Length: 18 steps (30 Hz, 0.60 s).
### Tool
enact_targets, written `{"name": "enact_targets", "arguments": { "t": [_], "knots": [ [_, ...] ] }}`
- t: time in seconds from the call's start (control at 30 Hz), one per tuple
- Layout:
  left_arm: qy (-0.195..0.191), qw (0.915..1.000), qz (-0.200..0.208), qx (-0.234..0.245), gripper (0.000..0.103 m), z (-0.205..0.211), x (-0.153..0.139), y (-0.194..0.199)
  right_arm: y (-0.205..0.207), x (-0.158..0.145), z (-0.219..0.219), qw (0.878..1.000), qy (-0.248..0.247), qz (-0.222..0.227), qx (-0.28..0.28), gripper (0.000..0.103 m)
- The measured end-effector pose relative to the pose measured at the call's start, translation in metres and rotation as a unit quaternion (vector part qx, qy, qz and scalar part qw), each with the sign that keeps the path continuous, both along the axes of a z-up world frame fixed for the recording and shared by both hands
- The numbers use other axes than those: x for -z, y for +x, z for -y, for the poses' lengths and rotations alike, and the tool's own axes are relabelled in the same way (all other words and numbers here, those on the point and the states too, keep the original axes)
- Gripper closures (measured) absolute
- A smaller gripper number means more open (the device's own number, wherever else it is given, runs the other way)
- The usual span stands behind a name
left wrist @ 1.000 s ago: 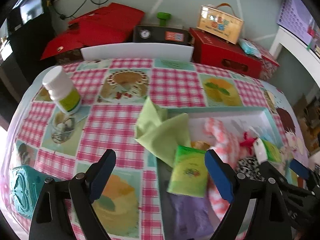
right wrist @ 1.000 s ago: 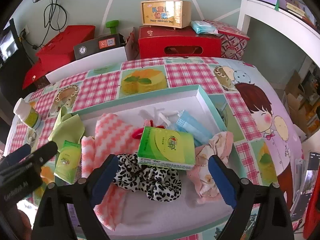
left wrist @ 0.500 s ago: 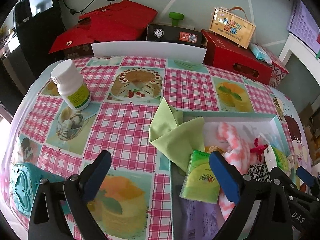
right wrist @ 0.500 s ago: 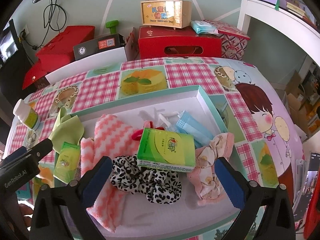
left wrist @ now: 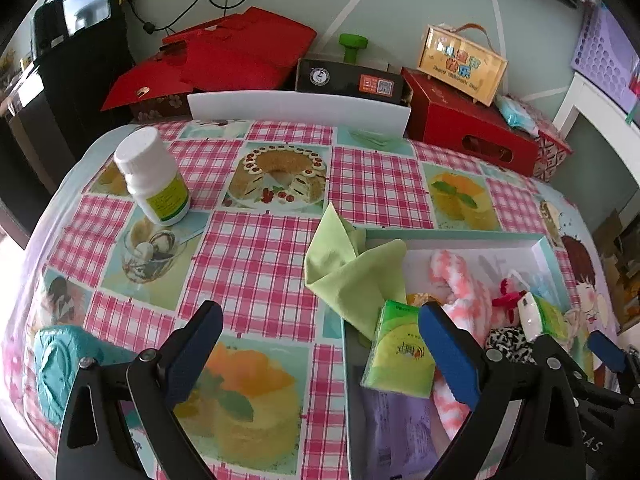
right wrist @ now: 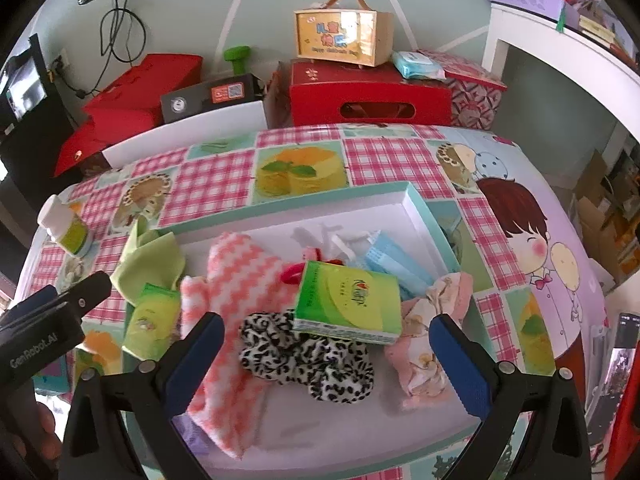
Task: Organize soft objects
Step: 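Move both open tools back away from the tray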
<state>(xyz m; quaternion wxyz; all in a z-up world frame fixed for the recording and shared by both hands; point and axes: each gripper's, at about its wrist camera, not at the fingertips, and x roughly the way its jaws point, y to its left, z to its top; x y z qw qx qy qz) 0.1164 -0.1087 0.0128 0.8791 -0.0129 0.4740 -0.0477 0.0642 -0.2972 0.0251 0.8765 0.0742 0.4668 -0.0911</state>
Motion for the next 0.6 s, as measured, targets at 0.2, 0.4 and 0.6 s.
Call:
{"name": "enact_targets", "arguments": {
  "t": [0.2, 0.4, 0.6],
  "knots": [
    [-0.011, 0.9998, 0.005, -0.015, 0.005, -0.016, -0.004, -0.017, -0.015, -0.005, -0.017, 1.0, -0.002, 0.01, -0.019, 0.0],
    [-0.017, 0.9994, 0.016, -0.025, 0.005, -0.03, -0.004, -0.041, -0.04, -0.003, -0.029, 0.999, -0.005, 0.008, -0.033, 0.0],
    [-0.009, 0.9997, 0.002, -0.022, 0.005, -0.037, 0.002, -0.065, -0.061, -0.002, -0.038, 0.999, 0.002, 0.004, -0.043, 0.0]
  ]
}}
